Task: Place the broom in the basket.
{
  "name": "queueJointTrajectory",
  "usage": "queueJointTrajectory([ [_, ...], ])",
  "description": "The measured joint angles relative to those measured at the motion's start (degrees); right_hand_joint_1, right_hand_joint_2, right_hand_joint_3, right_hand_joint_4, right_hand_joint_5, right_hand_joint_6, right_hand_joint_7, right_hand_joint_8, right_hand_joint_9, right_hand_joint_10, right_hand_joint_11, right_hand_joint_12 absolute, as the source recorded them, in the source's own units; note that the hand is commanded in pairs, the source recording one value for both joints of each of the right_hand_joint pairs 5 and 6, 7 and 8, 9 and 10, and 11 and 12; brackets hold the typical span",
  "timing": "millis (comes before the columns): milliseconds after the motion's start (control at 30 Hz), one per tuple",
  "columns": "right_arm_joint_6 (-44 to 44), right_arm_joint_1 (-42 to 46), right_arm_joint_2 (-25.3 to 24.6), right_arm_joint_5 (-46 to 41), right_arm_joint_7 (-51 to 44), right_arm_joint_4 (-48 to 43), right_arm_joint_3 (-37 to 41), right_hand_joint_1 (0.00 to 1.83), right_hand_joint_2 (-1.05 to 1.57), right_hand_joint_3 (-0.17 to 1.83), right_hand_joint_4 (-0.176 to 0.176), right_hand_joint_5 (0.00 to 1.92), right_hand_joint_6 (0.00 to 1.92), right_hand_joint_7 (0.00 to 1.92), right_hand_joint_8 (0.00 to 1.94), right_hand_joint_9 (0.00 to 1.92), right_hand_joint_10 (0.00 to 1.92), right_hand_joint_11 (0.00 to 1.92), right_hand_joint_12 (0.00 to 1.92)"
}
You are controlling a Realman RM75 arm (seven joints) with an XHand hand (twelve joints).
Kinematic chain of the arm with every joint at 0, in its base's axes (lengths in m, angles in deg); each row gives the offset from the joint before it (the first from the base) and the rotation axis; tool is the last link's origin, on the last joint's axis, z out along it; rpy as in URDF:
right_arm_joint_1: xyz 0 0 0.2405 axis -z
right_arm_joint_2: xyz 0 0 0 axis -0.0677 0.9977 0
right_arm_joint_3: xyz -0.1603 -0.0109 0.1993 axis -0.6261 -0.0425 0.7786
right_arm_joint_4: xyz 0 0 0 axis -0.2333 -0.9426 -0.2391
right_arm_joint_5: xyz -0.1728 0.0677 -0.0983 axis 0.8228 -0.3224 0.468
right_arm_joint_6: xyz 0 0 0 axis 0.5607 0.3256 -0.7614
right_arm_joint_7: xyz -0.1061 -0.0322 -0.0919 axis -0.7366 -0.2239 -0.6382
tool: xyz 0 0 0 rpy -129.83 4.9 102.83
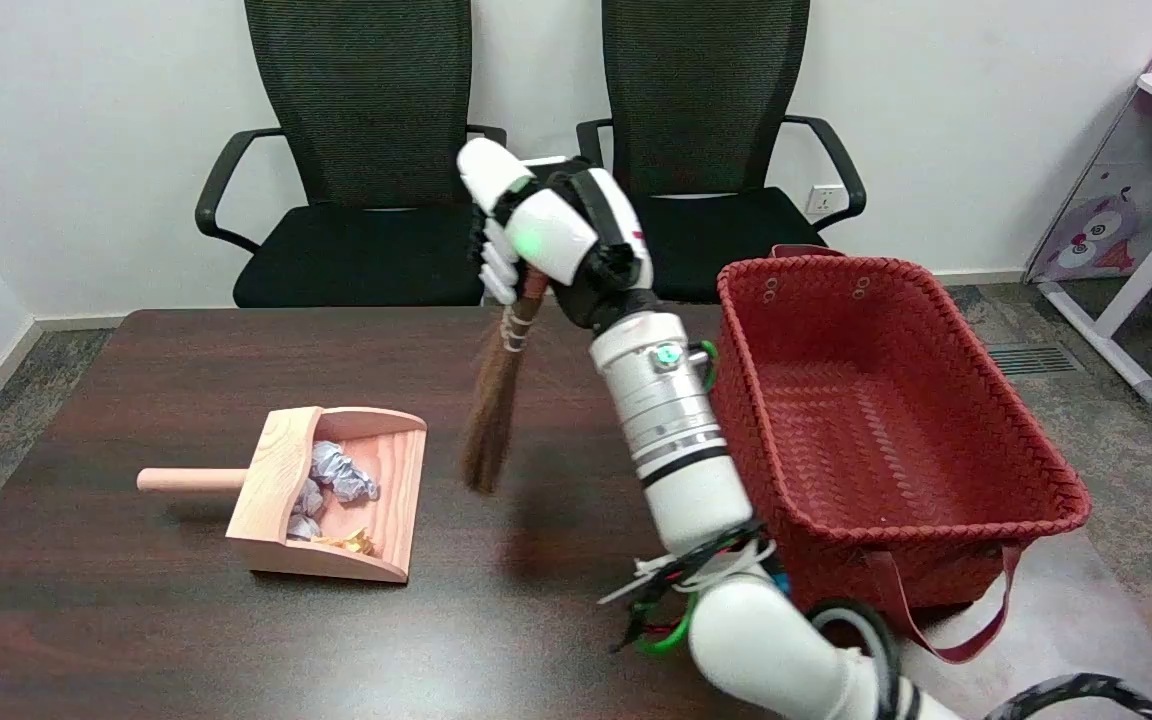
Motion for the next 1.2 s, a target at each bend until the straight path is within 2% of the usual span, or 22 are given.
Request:
queueJointTrajectory([
  [200,-1.7,1.5,4.9,-5.2,-1.9,3.5,1.8,0.97,1.57,0.61,-0.002,1.92,1.92,1.92,1.92,1.92,1.92,1.92,1.92],
  [433,-3.0,2.5,11.9,-13.0,-3.0,6.6,3.1,0.97,1.57,0.49,0.0,1.92,1.92,1.92,1.92,1.92,1.92,1.92,1.92],
  [900,-4.3,3.6,26.5,-24.7,0.7,9.5,4.7,0.97,1.57,0.52,0.002,1.92,1.92,1.92,1.92,1.92,1.92,1.92,1.92],
  [1200,-4.3,3.9,33.2,-28.1,4.3,10.0,5.8,0.97,1.57,0.52,0.0,1.92,1.92,1.92,1.92,1.92,1.92,1.92,1.92],
])
